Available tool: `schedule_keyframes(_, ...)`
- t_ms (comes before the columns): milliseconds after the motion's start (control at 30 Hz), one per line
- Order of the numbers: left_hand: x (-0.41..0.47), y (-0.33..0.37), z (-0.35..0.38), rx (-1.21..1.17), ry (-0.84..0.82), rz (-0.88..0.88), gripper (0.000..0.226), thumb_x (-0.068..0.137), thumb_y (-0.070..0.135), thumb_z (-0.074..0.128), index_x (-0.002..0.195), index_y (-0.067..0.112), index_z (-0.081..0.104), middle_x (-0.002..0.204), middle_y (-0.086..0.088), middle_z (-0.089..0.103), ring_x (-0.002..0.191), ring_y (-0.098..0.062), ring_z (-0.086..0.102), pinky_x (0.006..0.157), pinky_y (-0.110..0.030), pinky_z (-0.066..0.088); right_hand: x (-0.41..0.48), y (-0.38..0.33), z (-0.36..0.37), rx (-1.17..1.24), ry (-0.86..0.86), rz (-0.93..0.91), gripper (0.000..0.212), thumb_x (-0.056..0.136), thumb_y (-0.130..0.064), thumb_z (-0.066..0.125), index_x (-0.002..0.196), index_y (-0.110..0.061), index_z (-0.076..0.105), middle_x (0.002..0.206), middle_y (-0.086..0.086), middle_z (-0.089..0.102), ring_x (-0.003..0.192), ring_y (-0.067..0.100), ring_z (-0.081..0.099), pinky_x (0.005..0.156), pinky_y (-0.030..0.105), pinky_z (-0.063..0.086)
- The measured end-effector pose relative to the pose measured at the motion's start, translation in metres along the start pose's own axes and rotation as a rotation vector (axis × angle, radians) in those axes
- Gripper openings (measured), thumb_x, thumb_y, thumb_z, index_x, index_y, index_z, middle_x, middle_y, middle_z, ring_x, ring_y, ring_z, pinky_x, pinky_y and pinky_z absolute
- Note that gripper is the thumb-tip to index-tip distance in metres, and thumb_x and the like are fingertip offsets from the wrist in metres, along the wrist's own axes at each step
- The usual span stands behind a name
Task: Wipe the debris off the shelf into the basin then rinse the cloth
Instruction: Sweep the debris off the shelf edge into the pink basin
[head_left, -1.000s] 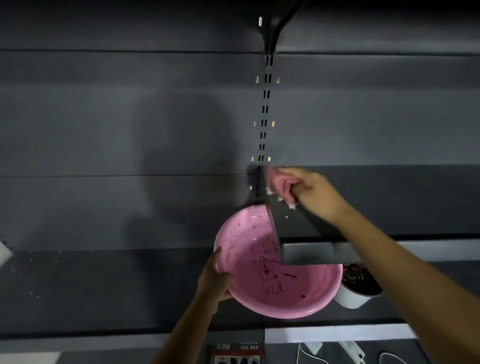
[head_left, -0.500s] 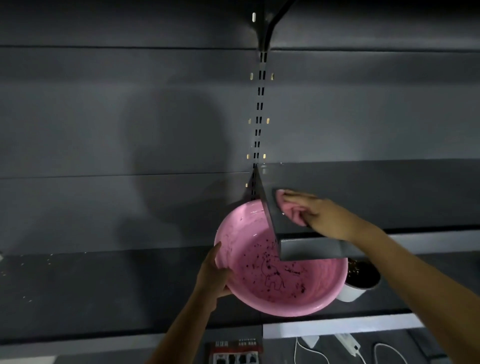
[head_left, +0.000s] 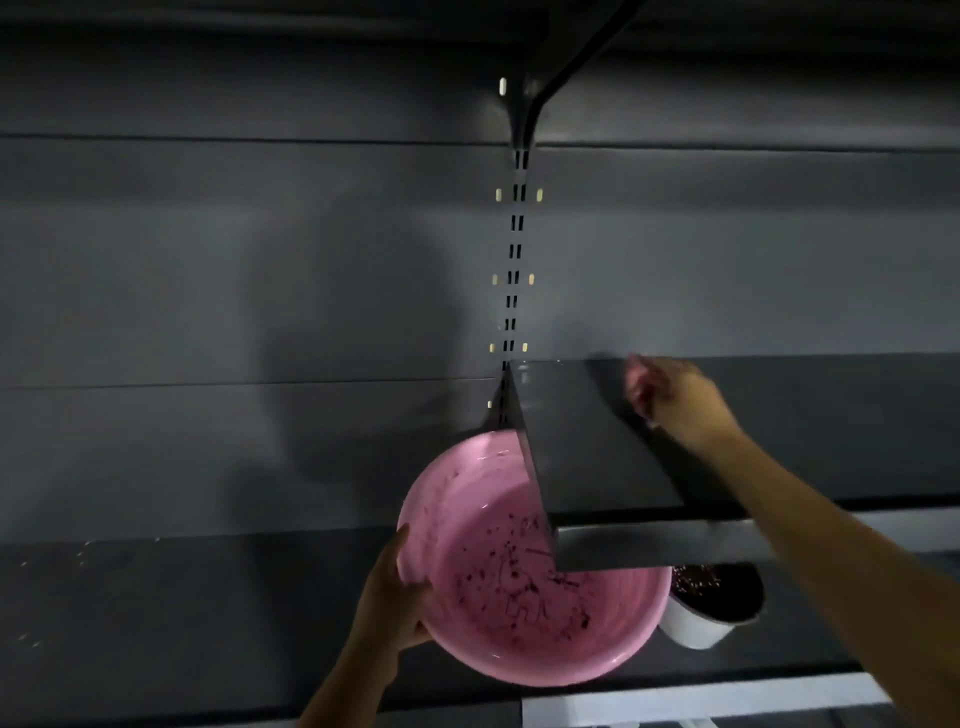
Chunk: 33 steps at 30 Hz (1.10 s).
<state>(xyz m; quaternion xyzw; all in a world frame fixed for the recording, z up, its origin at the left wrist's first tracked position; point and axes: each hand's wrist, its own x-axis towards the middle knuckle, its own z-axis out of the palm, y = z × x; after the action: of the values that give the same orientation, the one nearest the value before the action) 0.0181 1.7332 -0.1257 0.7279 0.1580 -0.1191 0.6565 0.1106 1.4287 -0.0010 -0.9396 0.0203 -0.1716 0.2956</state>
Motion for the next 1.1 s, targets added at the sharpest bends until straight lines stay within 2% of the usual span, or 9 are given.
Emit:
schedule_keyframes(100,0.004,0.007,-0.008,-0.014,0.011,0.028,0.044,0.087,-0.001,0.056,0.081,0.043,0.056,0.089,-0.008,0.066,0.078,-0.026,0.069,0.062,-0.051,0.060,0.037,0.041,0.003,-0.229,-0.207,0.212,0.043,0.091,-0.015,0.048,0.134,-0.010,0.044,0.141,0.017,0.044,0.129,0.032,0.041,0.106,0.036,0.032)
schedule_keyframes(233,0.010,0.010,-0.014,-0.012,0.052,0.035,0.052,0.087,0.000,0.055,0.081,0.051,0.055,0.088,-0.007,0.068,0.073,-0.023,0.071,0.059,-0.045,0.060,0.069,0.018,0.041,-0.138,-0.277,0.086,0.042,0.092,-0.018,0.046,0.134,-0.009,0.045,0.142,0.014,0.045,0.130,0.028,0.042,0.110,0.037,0.032)
schedule_keyframes(433,0.014,0.012,-0.011,0.001,0.031,0.056,0.058,0.086,-0.004,0.054,0.101,0.052,0.050,0.098,-0.005,0.066,0.080,-0.022,0.070,0.060,-0.046,0.060,0.065,-0.015,0.067,-0.110,-0.297,-0.117,0.028,0.090,-0.013,0.048,0.115,-0.018,0.058,0.117,0.009,0.062,0.105,0.027,0.058,0.097,0.033,0.043)
schedule_keyframes(567,0.016,0.014,-0.009,-0.025,0.037,0.064,0.057,0.087,-0.003,0.056,0.100,0.052,0.050,0.096,-0.003,0.064,0.080,-0.022,0.070,0.062,-0.046,0.060,0.039,-0.052,0.067,0.066,-0.540,-0.251,0.037,0.088,0.009,0.034,0.109,-0.008,0.059,0.085,0.003,0.057,0.076,0.004,0.058,0.067,0.007,0.046)
schedule_keyframes(633,0.017,0.013,-0.009,-0.046,0.044,0.037,0.064,0.085,-0.006,0.056,0.111,0.051,0.048,0.098,0.001,0.059,0.087,-0.025,0.067,0.061,-0.044,0.061,0.020,-0.072,0.071,0.051,-0.558,-0.288,0.043,0.088,0.004,0.038,0.120,-0.016,0.059,0.093,-0.005,0.063,0.076,-0.006,0.060,0.072,0.004,0.045)
schedule_keyframes(700,0.019,0.012,-0.010,-0.056,0.037,0.001,0.075,0.082,-0.011,0.054,0.135,0.041,0.039,0.100,0.004,0.053,0.095,-0.028,0.063,0.059,-0.040,0.060,0.002,-0.088,0.076,0.010,-0.581,-0.433,0.036,0.088,-0.005,0.048,0.117,-0.022,0.062,0.109,-0.007,0.066,0.090,0.003,0.063,0.088,0.017,0.048)
schedule_keyframes(767,0.021,0.011,-0.013,-0.048,0.033,-0.017,0.079,0.083,-0.010,0.054,0.141,0.037,0.032,0.107,0.001,0.051,0.100,-0.030,0.061,0.060,-0.041,0.060,-0.017,-0.103,0.079,-0.015,-0.677,-0.528,0.031,0.086,-0.004,0.052,0.108,-0.021,0.065,0.108,-0.005,0.068,0.093,0.008,0.064,0.088,0.026,0.052)
schedule_keyframes(933,0.026,0.002,-0.023,-0.002,0.031,-0.007,0.072,0.085,-0.007,0.053,0.141,0.034,0.033,0.121,-0.008,0.053,0.103,-0.031,0.060,0.068,-0.048,0.060,-0.049,-0.131,0.076,0.095,-0.689,-0.400,0.037,0.087,0.000,0.040,0.105,-0.022,0.063,0.083,-0.011,0.066,0.070,-0.002,0.063,0.068,0.022,0.049)
schedule_keyframes(1100,0.022,-0.026,-0.029,-0.020,0.049,-0.042,0.054,0.088,0.000,0.053,0.126,0.037,0.046,0.102,-0.003,0.061,0.088,-0.024,0.066,0.063,-0.046,0.061,-0.080,-0.140,0.081,0.280,-0.544,-0.139,0.047,0.089,-0.005,0.039,0.133,-0.019,0.047,0.129,0.003,0.060,0.116,0.014,0.056,0.092,0.018,0.040)
